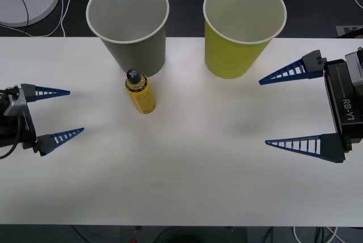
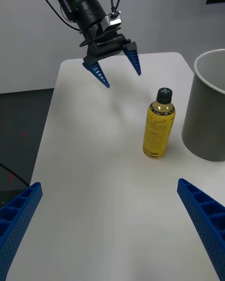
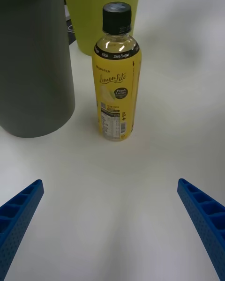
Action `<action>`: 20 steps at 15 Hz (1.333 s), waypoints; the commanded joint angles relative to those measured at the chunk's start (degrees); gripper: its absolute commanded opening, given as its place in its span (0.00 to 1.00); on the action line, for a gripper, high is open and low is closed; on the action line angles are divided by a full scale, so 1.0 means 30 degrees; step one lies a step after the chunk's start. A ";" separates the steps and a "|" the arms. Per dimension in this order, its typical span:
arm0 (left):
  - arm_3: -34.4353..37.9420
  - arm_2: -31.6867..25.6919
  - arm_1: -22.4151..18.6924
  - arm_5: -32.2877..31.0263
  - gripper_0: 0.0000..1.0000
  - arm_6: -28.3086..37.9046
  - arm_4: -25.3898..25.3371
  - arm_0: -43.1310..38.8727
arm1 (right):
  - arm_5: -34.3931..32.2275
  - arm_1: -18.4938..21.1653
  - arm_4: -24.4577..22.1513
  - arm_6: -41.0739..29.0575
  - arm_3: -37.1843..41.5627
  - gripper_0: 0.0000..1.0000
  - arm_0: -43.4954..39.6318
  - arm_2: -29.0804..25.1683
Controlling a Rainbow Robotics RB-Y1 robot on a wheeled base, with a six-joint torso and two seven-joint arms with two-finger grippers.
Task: Put the can into the green bin and the plastic bottle into the gray bin
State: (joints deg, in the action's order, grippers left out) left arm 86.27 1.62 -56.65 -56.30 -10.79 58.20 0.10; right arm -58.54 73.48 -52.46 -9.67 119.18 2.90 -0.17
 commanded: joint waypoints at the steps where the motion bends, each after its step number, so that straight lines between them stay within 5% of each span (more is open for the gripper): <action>1: 0.0013 0.0692 0.0632 0.0956 1.00 -0.0037 -0.0033 0.0348 | 0.0000 0.0001 -0.0003 0.0000 0.0001 1.00 -0.0001 0.0000; 20: -0.0016 0.3445 0.4324 0.4764 1.00 -0.0008 0.1344 0.2575 | 0.0000 0.0001 -0.0003 0.0000 0.0001 1.00 -0.0001 0.0000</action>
State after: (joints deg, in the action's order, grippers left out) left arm 86.22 11.55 -43.87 -42.33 -10.86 61.99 7.55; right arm -58.54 73.48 -52.47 -9.67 119.18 2.90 -0.18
